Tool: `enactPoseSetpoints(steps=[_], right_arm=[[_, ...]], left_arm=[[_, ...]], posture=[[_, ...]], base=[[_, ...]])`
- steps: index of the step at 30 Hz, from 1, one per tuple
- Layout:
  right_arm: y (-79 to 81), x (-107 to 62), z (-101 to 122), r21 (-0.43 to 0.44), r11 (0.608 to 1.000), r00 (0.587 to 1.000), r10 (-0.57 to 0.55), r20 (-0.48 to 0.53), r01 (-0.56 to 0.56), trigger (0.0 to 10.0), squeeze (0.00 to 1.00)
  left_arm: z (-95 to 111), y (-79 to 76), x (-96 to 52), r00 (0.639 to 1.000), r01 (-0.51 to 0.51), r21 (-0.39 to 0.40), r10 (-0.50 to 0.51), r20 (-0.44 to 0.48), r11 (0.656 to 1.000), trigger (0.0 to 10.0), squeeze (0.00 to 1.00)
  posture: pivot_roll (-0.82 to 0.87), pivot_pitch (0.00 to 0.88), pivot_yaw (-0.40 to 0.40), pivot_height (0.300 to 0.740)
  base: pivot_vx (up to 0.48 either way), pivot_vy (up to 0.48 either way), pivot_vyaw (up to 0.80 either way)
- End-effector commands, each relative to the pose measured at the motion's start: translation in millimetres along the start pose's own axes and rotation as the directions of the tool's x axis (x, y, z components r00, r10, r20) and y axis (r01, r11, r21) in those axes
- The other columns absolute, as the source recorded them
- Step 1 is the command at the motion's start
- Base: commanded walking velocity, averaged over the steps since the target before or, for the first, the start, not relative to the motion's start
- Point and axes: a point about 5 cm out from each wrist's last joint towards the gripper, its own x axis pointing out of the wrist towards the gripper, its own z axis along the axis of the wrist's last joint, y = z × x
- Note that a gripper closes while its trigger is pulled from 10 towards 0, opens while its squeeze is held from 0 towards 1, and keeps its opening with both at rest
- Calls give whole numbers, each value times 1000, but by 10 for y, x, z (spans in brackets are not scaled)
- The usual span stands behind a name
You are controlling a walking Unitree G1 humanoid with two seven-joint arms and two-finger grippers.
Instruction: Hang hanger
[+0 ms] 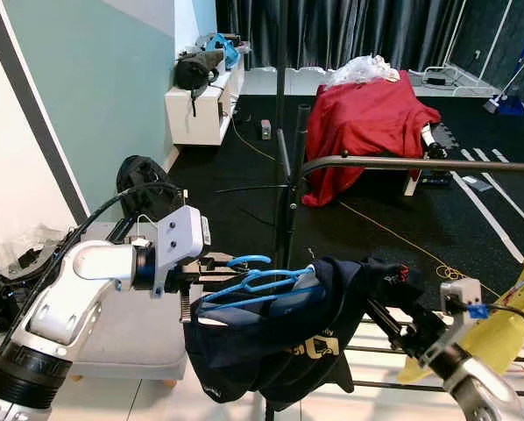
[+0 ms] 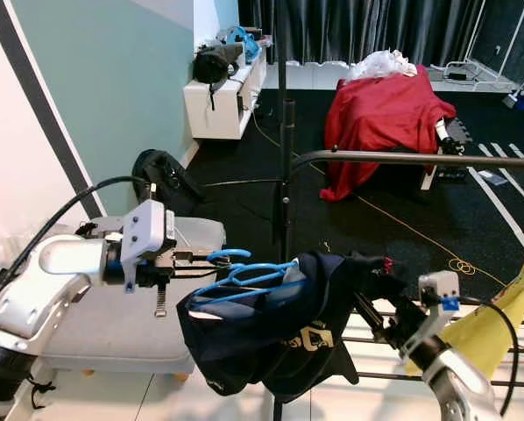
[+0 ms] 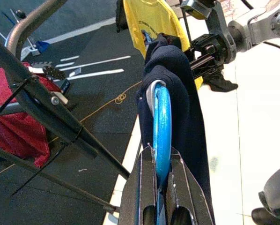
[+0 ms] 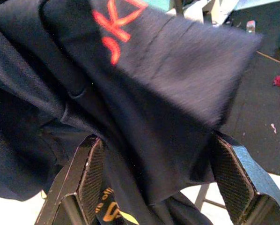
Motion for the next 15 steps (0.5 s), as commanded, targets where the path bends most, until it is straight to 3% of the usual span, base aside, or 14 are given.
enactPoseSetpoints(steps=[1,9,15], right_arm=[[-12,-27,11,-10,1000,1000,0,6,0,10000,0],[-87,-148,39,-48,998,999,-35,10,35,10000,0],[-93,-159,14,-43,999,1000,-8,-20,7,10000,0]], left_arm=[[50,40,-70,1000,-3,30,3,12,1000,0,0],[-26,54,-105,999,16,34,-15,-39,999,0,0],[23,24,-84,999,44,24,-44,-11,999,0,0]], posture=[[-94,47,28,735],[-97,40,33,735],[-97,39,35,735]], base=[[0,0,0],[0,0,0],[0,0,0]])
